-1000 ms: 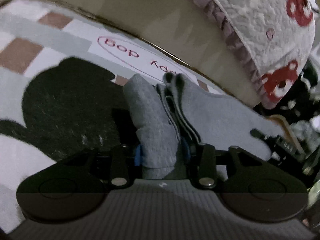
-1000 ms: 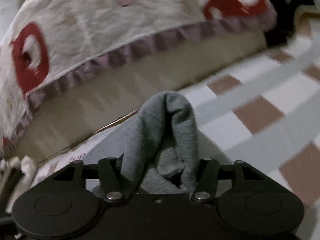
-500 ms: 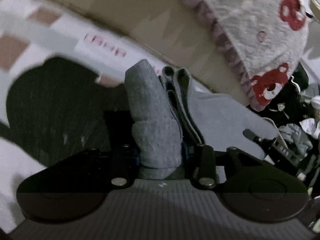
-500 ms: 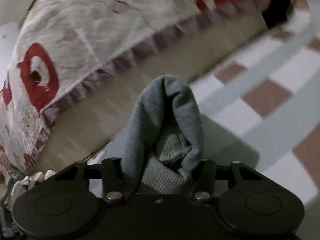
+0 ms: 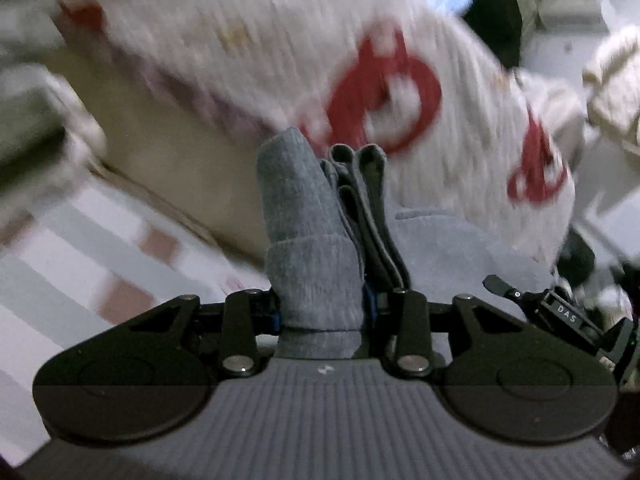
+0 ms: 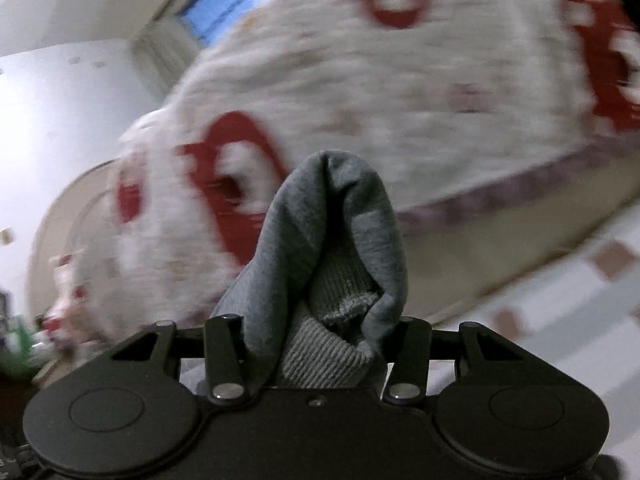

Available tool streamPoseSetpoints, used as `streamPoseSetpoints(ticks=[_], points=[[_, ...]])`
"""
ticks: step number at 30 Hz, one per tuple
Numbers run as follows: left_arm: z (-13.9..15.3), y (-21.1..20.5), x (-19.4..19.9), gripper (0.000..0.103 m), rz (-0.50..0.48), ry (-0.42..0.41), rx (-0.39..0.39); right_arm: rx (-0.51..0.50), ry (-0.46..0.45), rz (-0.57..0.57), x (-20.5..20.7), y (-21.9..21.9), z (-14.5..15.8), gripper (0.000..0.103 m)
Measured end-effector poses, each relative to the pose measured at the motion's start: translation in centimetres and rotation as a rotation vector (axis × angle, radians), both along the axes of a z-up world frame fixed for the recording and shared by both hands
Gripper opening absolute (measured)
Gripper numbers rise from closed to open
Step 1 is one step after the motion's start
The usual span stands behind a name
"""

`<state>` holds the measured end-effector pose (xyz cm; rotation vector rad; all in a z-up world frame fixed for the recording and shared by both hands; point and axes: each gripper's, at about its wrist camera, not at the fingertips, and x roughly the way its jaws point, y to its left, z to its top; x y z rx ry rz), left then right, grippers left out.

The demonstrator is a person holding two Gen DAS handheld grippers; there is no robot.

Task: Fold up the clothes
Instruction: 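Lift the folded sweatshirt with both grippers and carry it toward the clothes stack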

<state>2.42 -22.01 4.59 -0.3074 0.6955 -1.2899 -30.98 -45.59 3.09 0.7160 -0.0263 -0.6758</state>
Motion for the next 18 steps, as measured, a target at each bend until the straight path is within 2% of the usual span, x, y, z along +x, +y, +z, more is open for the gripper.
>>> streamPoseSetpoints(ticks=[5, 11, 14, 18], points=[[3.9, 9.0, 5.9, 0.035, 0.250, -0.033, -0.108, -0.055, -0.024, 0.257, 11.5, 2.2, 5.3, 0.054], [6.1, 17.1, 14.4, 0.035, 0.494, 0.000, -0.149, -0.177, -0.037, 0.514, 26.7, 6.0, 10.3, 0.054], [6.2, 19.4, 17.7, 0.035, 0.602, -0.012, -0.168, -0.197, -0.053, 0.630, 34.7, 7.0, 11.9, 0.054], [4.2, 20.8, 20.6, 0.035, 0.678, 0.018, -0.178, -0.241, -0.054, 0.748, 42.3, 8.5, 11.9, 0.053]])
